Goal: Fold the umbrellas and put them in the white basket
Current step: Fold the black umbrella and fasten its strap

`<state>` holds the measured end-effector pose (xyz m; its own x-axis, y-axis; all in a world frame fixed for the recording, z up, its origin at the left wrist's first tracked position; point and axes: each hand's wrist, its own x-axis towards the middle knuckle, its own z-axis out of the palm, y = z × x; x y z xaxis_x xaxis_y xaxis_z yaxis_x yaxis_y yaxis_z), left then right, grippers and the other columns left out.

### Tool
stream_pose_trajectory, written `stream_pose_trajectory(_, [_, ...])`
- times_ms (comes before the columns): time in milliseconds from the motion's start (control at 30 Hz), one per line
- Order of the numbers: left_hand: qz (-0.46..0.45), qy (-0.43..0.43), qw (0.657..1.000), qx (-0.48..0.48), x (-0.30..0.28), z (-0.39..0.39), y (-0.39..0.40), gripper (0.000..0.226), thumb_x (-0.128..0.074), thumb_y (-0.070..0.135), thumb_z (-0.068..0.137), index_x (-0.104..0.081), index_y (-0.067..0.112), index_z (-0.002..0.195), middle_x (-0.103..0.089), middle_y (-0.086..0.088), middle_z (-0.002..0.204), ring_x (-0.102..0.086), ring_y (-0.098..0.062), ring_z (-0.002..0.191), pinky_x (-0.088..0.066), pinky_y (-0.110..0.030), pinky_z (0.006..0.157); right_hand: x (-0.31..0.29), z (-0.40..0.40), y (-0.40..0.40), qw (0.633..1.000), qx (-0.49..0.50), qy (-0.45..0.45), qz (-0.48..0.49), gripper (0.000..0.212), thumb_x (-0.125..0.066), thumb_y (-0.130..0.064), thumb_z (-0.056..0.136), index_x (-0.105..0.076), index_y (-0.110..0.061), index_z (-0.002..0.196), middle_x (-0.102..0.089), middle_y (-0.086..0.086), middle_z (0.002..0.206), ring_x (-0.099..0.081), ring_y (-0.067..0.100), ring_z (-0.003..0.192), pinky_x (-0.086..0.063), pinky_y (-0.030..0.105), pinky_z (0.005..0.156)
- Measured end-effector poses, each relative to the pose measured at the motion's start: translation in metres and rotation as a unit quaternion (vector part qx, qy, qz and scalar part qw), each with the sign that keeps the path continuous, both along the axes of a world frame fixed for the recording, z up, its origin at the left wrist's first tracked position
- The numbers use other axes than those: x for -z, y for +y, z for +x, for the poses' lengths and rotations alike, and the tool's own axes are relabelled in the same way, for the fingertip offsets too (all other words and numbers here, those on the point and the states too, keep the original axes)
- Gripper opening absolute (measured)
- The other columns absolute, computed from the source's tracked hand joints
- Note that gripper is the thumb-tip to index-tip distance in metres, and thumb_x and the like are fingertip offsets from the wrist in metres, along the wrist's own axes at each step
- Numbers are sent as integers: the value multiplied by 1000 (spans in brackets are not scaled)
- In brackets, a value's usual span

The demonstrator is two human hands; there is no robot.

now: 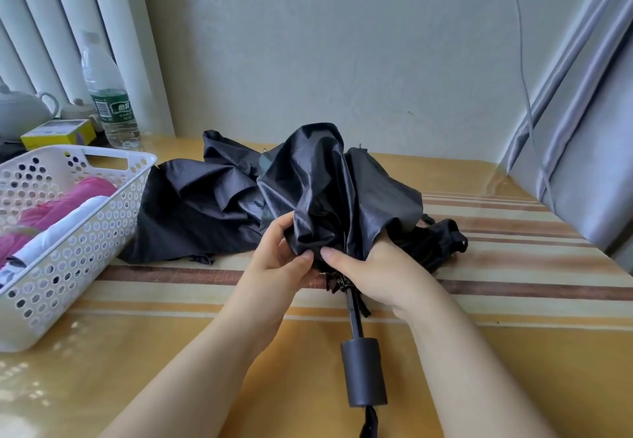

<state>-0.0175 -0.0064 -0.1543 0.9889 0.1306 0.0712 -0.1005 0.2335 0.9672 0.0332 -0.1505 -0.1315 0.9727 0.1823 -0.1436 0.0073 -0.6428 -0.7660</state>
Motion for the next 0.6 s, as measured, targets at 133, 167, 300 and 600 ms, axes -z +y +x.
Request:
stream_pose_trajectory(133, [-1, 16, 999, 28, 5, 3, -7, 44, -41, -9, 97, -51, 21, 127, -70, -2, 103, -66, -16, 94, -55, -28, 79, 7, 2, 3, 999, 7, -30, 11, 59, -77, -40, 69, -56, -25, 122, -66, -6, 106, -64, 12, 93, -56, 31, 82])
stream_pose_trajectory(167, [5, 20, 999, 33, 5, 2, -7, 44, -43, -8, 97, -51, 24, 126, -70, -1, 104, -66, -15, 93, -55, -27, 79, 9, 2, 4, 999, 22, -32, 28, 50, -77, -31, 69, -59, -22, 115, -68, -3, 98, -66, 13, 87, -58, 34, 78])
stream_pose_trajectory(300, [130, 6, 991, -12, -3, -6, -12, 39, -54, 5, 95, -50, 36, 118, -68, 6, 103, -65, 0, 84, -51, -13, 77, 11, 7, 3, 969, 85, 48, 226, 37, -73, 4, 73, -63, -9, 106, -70, 11, 93, -71, 23, 79, -61, 38, 67])
stream_pose_trajectory(600, [137, 117, 983, 43, -17, -17, -16, 65, -54, 68, 71, -45, 43, 130, -62, 19, 113, -59, -3, 107, -48, -30, 95, 12, 2, 11, 953, 35, 50, 297, 41, -75, -9, 74, -65, -10, 114, -73, 7, 99, -71, 22, 87, -58, 31, 66])
